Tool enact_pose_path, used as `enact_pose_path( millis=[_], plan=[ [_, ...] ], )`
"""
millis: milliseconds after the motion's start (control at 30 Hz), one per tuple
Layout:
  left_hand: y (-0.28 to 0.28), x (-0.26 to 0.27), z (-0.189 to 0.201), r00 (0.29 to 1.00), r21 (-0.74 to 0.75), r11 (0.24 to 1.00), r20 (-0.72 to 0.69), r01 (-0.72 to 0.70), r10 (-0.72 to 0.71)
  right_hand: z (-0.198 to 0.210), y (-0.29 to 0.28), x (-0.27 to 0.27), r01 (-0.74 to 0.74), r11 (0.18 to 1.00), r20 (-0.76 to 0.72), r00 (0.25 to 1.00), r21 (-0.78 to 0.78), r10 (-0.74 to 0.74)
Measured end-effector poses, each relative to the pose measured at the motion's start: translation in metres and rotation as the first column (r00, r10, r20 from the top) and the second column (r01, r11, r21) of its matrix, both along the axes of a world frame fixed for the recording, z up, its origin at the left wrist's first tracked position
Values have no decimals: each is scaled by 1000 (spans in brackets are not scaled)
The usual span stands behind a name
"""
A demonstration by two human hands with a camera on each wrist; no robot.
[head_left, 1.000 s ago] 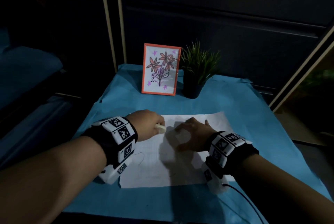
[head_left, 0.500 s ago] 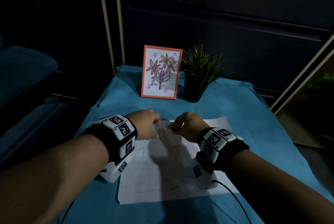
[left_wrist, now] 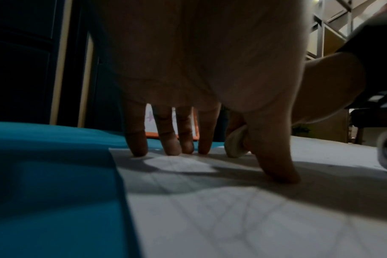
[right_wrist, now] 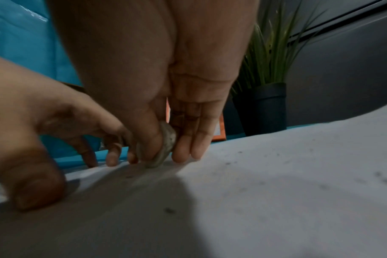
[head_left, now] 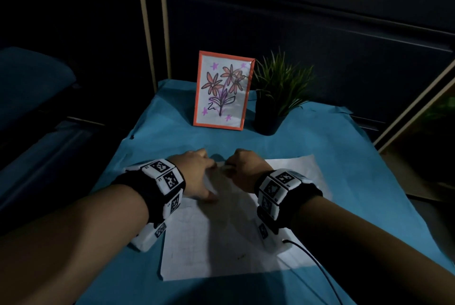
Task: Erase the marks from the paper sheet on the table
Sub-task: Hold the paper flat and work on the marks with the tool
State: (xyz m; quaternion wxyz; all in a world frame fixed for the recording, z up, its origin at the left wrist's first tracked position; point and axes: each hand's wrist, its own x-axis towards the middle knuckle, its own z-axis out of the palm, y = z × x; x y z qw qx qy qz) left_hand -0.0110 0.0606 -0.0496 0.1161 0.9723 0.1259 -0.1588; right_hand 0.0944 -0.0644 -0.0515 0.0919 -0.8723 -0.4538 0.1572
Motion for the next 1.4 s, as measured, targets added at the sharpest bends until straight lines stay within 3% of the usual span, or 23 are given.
enact_pose_path(
  millis=[100,233,433,667,967,1167,1400],
  plan=[
    [-2,0,0,1000,16,1000,2,1,-1,1,0,-1,-27,999,24,999,-33,28],
    [-1,-4,-1,1000,20,1000,-5,15,-15,4,4,3,45,999,57,997,9,-46],
    [-5,-9,-3,998,66,996,-38,52,-50,2,-4,-8,-48,997,28,998,-58,50],
    [-5,-12,-3,999,48,998,-20,48,-47,4,2,-1,45,999,11,999,15,-46],
    [-7,-12,0,998,70,996,-51,50,-47,8,-9,-16,-65,998,-2,998,-27,65],
    [-8,-15,3,999,12,999,-29,37,-37,9,1,-7,37,999,1,999,24,-37],
    [-6,-24,-2,1000,3,1000,2,25,-25,8,-11,-12,-52,998,-30,998,-25,52]
  ],
)
